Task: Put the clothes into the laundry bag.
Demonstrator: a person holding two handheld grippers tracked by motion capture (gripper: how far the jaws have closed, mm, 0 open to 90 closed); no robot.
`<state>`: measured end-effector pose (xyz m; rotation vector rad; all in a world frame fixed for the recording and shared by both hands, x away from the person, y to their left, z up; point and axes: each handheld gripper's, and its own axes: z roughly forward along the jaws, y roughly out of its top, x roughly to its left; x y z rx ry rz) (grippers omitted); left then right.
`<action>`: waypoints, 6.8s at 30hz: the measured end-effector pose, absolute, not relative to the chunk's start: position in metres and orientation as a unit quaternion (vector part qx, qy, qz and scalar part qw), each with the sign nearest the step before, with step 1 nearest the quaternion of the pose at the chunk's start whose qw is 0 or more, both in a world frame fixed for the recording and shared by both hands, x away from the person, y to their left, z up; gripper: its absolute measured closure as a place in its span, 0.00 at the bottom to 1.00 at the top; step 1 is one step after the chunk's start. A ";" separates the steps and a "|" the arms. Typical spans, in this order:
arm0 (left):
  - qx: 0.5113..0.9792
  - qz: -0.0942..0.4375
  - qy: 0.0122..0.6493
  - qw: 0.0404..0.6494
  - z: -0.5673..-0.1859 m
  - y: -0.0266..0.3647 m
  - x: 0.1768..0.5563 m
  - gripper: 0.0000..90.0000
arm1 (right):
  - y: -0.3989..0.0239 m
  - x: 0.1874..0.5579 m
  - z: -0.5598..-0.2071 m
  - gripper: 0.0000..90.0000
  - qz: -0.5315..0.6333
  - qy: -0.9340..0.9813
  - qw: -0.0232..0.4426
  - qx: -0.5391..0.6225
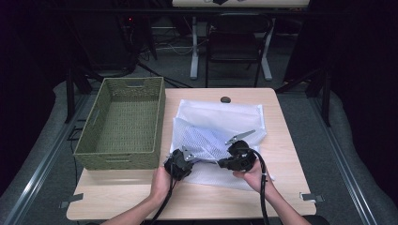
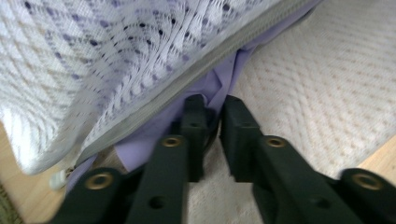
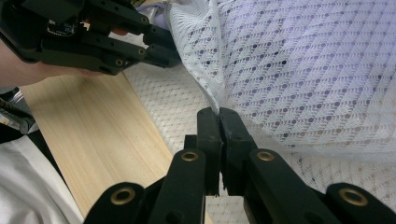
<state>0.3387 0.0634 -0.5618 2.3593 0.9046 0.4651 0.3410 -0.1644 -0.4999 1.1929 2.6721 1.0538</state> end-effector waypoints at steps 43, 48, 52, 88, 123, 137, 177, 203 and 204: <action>0.876 0.111 0.335 0.328 -0.534 0.056 0.344 0.71 | -0.167 0.341 -0.498 0.98 0.348 0.855 0.019 0.385; 0.874 0.157 0.345 0.305 -0.526 0.088 0.332 0.65 | -0.167 0.341 -0.498 0.98 0.347 0.855 0.019 0.385; 0.863 0.162 0.377 0.295 -0.531 0.102 0.335 0.60 | -0.165 0.341 -0.498 0.98 0.346 0.856 0.018 0.384; 0.873 0.161 0.411 0.207 -0.560 0.106 0.357 0.78 | -0.170 0.342 -0.498 0.98 0.347 0.853 0.015 0.389; 0.835 0.142 0.417 0.328 -0.570 0.059 0.374 0.96 | -0.164 0.338 -0.494 0.98 0.357 0.854 0.011 0.377; 0.859 0.100 0.387 0.320 -0.545 0.078 0.348 0.48 | -0.166 0.342 -0.494 0.98 0.355 0.853 0.025 0.381; 0.801 0.159 0.439 0.374 -0.570 0.007 0.380 0.88 | -0.173 0.349 -0.489 0.99 0.375 0.837 0.019 0.397; 0.821 0.188 0.414 0.345 -0.572 0.033 0.360 0.97 | -0.173 0.347 -0.485 0.99 0.380 0.837 0.028 0.392; 0.818 0.194 0.414 0.348 -0.571 0.031 0.361 0.97 | -0.173 0.346 -0.484 0.99 0.382 0.837 0.028 0.391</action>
